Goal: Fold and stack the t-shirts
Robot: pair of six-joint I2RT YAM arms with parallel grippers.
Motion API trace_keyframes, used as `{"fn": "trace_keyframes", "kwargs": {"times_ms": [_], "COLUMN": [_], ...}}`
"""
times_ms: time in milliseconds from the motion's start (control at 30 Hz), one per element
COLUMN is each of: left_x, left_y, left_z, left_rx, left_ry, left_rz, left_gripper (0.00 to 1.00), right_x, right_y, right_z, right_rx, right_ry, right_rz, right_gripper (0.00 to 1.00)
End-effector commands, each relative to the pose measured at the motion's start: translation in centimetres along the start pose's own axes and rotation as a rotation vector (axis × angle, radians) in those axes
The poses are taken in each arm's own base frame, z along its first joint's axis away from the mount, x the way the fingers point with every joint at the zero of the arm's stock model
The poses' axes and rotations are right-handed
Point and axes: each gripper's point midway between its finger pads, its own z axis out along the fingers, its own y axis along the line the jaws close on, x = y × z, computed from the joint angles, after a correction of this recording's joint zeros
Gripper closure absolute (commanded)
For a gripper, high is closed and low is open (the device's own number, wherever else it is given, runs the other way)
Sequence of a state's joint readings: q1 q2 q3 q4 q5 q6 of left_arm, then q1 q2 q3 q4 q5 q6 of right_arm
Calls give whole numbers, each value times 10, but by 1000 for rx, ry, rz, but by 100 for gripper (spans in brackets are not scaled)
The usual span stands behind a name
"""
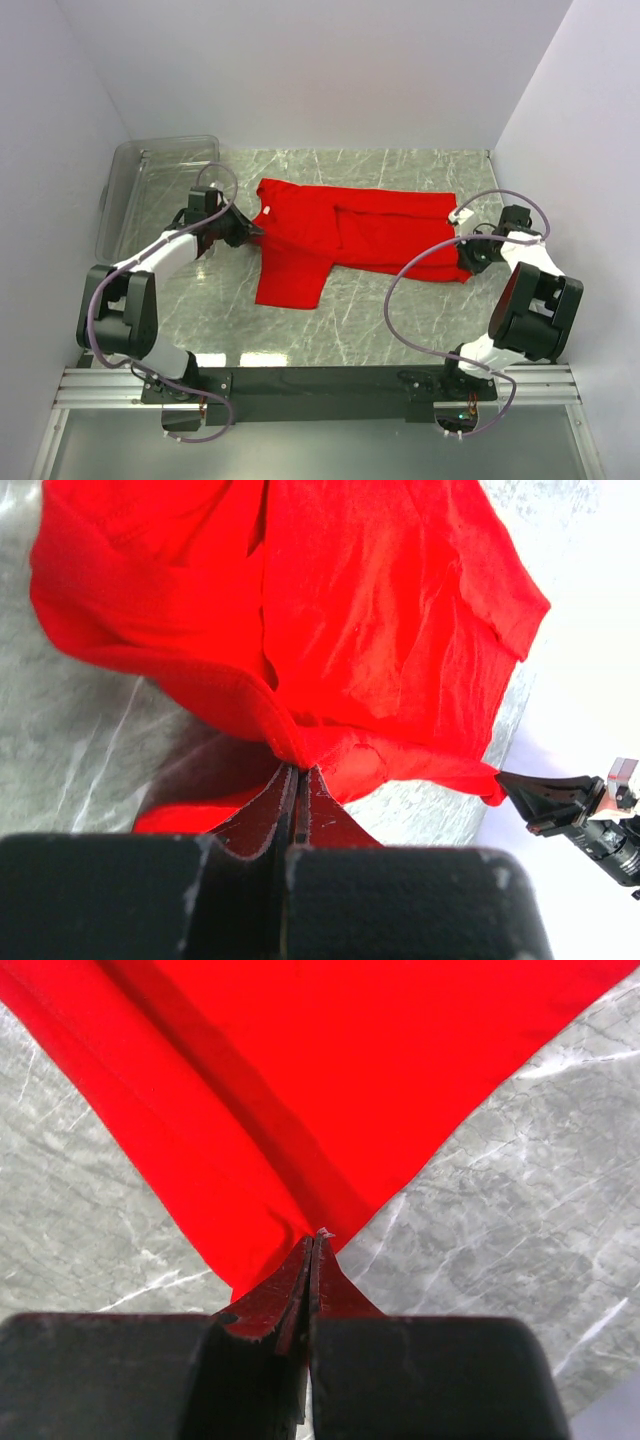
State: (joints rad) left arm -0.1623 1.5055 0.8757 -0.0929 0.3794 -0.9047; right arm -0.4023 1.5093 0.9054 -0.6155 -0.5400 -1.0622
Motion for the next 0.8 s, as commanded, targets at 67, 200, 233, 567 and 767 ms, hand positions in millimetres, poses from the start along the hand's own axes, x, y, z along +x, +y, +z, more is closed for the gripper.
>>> {"fn": "trace_keyframes", "kwargs": {"times_ms": [67, 200, 233, 567, 767], "left_x": [-22, -24, -25, -27, -29], "left_y": [-19, -17, -16, -9, -10], "left_z": [4, 5, 5, 0, 1], "left_rx": [30, 21, 16, 6, 13], "left_ry": [-37, -41, -45, -65, -64], "left_rz": [11, 14, 14, 0, 0], "left_gripper": [99, 99, 99, 99, 99], "right_x": [-23, -33, -34, -41, -41], "right_y": [-19, -24, -24, -26, -29], "right_z": [-1, 1, 1, 14, 19], "right_rx": [49, 54, 55, 51, 55], "right_ry": [-44, -63, -67, -55, -43], "right_rz": [-12, -1, 0, -17, -15], "right_gripper": [100, 100, 100, 100, 100]}}
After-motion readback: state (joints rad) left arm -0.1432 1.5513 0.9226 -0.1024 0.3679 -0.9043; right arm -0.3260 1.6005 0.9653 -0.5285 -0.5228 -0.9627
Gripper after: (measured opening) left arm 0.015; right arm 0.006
